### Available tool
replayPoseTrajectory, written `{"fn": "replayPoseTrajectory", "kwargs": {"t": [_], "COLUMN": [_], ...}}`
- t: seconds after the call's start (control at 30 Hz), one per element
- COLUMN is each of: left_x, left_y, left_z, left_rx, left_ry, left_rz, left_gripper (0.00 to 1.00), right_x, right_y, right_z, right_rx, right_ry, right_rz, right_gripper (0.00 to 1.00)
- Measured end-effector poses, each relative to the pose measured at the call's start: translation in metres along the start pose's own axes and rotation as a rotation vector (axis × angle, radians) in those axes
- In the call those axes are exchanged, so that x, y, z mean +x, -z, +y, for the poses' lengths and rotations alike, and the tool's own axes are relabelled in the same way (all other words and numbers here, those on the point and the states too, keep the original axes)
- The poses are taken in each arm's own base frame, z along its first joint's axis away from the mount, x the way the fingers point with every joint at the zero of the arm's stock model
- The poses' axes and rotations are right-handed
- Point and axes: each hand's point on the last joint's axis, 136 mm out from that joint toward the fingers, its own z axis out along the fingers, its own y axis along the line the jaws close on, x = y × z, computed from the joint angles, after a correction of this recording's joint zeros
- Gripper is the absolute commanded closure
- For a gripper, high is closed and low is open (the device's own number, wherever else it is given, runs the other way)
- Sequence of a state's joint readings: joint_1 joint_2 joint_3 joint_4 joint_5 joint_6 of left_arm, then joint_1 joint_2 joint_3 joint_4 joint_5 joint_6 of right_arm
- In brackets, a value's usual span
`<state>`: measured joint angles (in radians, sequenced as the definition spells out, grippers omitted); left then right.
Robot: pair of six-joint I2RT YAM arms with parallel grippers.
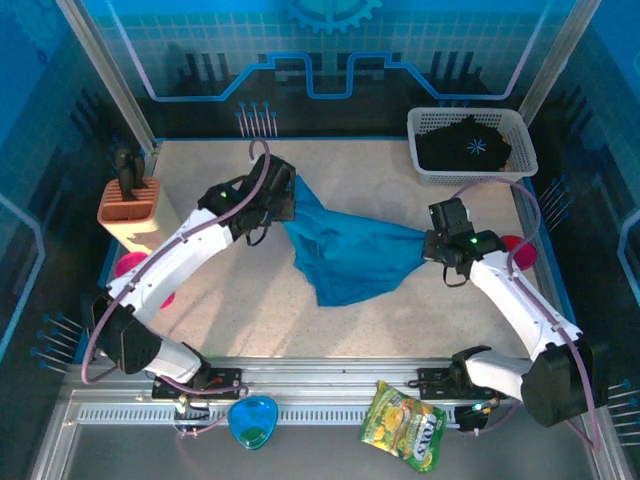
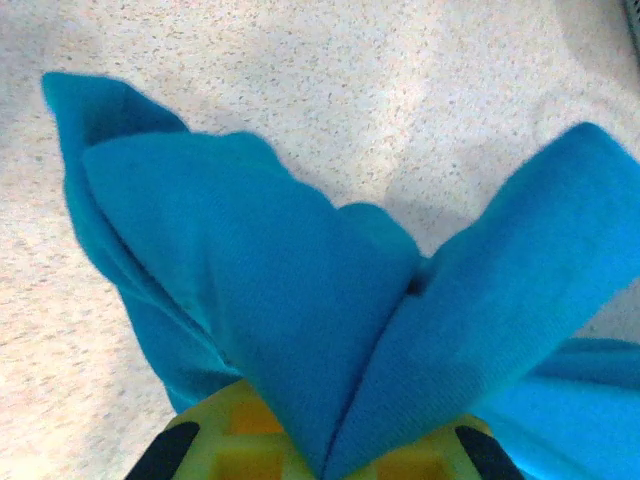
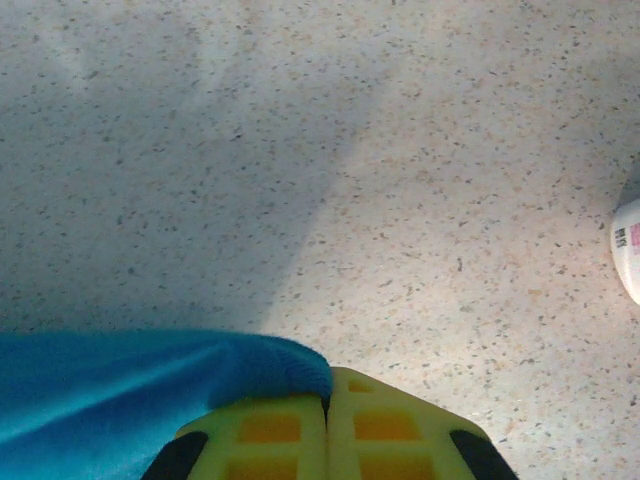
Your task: Fold and stack the t-shirts
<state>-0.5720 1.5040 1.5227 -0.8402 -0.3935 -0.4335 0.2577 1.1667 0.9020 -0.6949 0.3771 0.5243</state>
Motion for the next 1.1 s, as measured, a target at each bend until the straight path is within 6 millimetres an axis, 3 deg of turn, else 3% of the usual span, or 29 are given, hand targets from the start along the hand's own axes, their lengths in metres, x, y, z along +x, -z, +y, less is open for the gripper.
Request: {"fn": "replayPoseTrajectory", "kwargs": {"t": [0.1, 0.17, 0.2, 0.27, 0.3, 0.37, 0.4, 0.47, 0.57, 0.67, 0.77, 0.87, 1.0, 1.1], "left_x": [-0.015, -0.025, -0.028, -0.032, -0.032, -0.031, -0.029, -0.024, -0.020, -0.007, 0.010, 0.031, 0.072, 0.105], "left_y": [-0.012, -0.039, -0.056, -0.096, -0.117, -0.151, -0.164, -0.173, -0.165, -0.142, -0.121, -0.112, -0.131, -0.153], "left_z": [-0.010, -0.020, -0.025, -0.035, -0.041, -0.050, -0.053, -0.055, -0.053, -0.040, -0.024, -0.011, -0.009, -0.016], "left_rx": [-0.036, -0.068, -0.086, -0.114, -0.123, -0.131, -0.131, -0.134, -0.131, -0.137, -0.146, -0.140, -0.101, -0.054], "left_ry": [-0.063, -0.102, -0.122, -0.166, -0.177, -0.193, -0.197, -0.199, -0.204, -0.208, -0.191, -0.154, -0.084, -0.029], "left_rz": [0.051, 0.097, 0.121, 0.164, 0.182, 0.206, 0.217, 0.234, 0.239, 0.253, 0.269, 0.296, 0.378, 0.454], "left_gripper": [0.90, 0.92, 0.87, 0.31, 0.18, 0.06, 0.01, 0.01, 0.01, 0.01, 0.01, 0.07, 0.19, 0.26], "right_x": [-0.003, -0.010, -0.015, -0.024, -0.030, -0.040, -0.044, -0.049, -0.050, -0.046, -0.035, -0.022, 0.009, 0.034], "right_y": [-0.009, -0.016, -0.020, -0.028, -0.032, -0.040, -0.044, -0.051, -0.051, -0.046, -0.032, -0.015, -0.001, -0.008], "right_z": [0.001, 0.006, 0.009, 0.014, 0.016, 0.017, 0.017, 0.016, 0.015, 0.017, 0.031, 0.061, 0.112, 0.143], "right_rx": [0.000, -0.003, -0.003, -0.001, 0.003, 0.016, 0.027, 0.039, 0.047, 0.043, 0.022, -0.043, -0.178, -0.248], "right_ry": [0.019, 0.033, 0.041, 0.053, 0.058, 0.061, 0.063, 0.061, 0.074, 0.100, 0.160, 0.238, 0.328, 0.370], "right_rz": [0.032, 0.042, 0.046, 0.045, 0.044, 0.039, 0.039, 0.037, 0.033, 0.019, 0.007, -0.014, 0.002, 0.059], "right_gripper": [1.00, 1.00, 1.00, 1.00, 1.00, 0.99, 0.92, 0.74, 0.40, 0.23, 0.21, 0.26, 0.36, 0.44]}}
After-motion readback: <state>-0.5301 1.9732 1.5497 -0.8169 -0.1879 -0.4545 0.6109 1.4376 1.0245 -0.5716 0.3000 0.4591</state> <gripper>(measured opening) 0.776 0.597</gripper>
